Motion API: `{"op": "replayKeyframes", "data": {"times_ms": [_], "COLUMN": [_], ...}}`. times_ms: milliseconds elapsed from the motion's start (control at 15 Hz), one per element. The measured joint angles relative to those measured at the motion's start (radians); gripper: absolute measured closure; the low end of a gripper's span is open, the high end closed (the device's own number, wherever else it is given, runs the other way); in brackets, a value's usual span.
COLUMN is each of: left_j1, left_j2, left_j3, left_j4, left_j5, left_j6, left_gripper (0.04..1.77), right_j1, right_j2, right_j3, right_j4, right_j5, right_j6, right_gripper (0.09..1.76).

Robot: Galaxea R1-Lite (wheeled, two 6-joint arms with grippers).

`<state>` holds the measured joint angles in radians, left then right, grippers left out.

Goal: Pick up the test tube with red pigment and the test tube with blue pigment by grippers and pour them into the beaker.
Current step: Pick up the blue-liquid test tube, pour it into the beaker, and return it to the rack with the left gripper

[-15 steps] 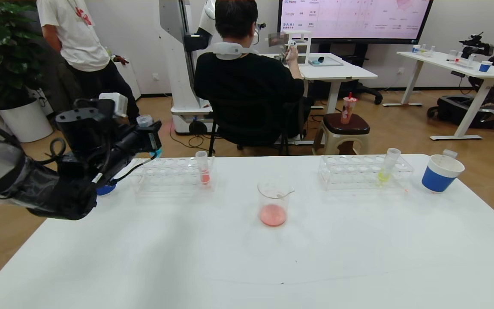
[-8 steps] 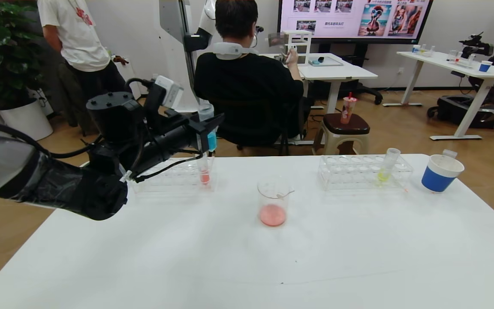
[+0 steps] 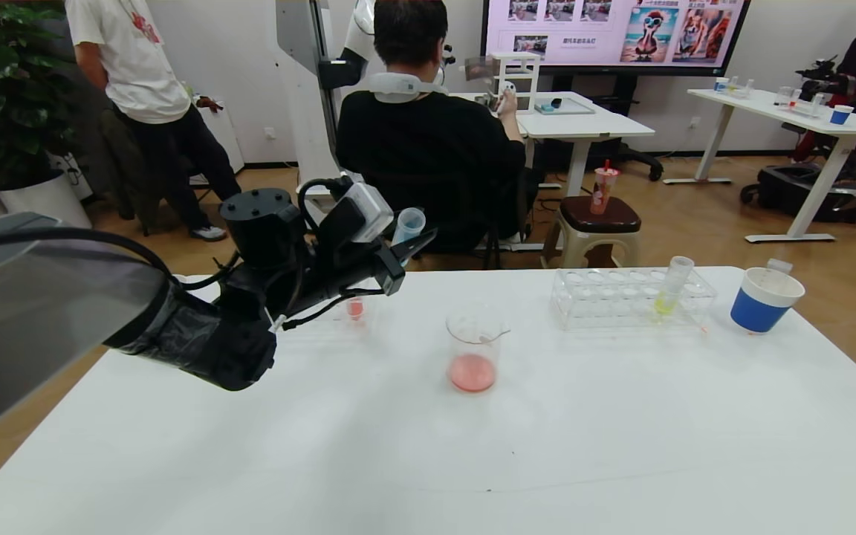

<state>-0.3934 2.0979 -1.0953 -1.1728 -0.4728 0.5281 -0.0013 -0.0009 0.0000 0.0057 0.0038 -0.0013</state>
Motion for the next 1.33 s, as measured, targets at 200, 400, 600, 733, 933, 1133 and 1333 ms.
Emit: {"op": "replayKeyframes", "data": {"times_ms": [200,400,600,733,933,1133,1333], "left_j1": [0.000,-0.003,-0.021,-0.034,-0.055,-0.063,-0.060], "left_j2": [0.064,0.140,0.200,0.227,0.257,0.271,0.283], "left_j3": [-0.067,-0.168,-0.216,-0.225,-0.243,-0.253,-0.293], "left_j4": [-0.016,-0.034,-0.027,-0.027,-0.026,0.001,0.029], "left_j5": [-0.074,-0.144,-0.160,-0.161,-0.160,-0.162,-0.198], "left_j6": [0.109,0.269,0.386,0.452,0.528,0.632,0.704], "left_gripper": [1.30,1.30,1.30,1.30,1.30,1.30,1.30], "right_j1": [0.000,-0.001,0.000,0.000,0.000,0.000,0.000], "right_j2": [0.000,0.000,0.000,0.000,0.000,0.000,0.000], "right_j3": [0.000,0.000,0.000,0.000,0.000,0.000,0.000], "right_j4": [0.000,0.000,0.000,0.000,0.000,0.000,0.000], "right_j5": [0.000,0.000,0.000,0.000,0.000,0.000,0.000], "right_j6": [0.000,0.000,0.000,0.000,0.000,0.000,0.000], "right_gripper": [0.11,0.11,0.11,0.11,0.11,0.11,0.11]}}
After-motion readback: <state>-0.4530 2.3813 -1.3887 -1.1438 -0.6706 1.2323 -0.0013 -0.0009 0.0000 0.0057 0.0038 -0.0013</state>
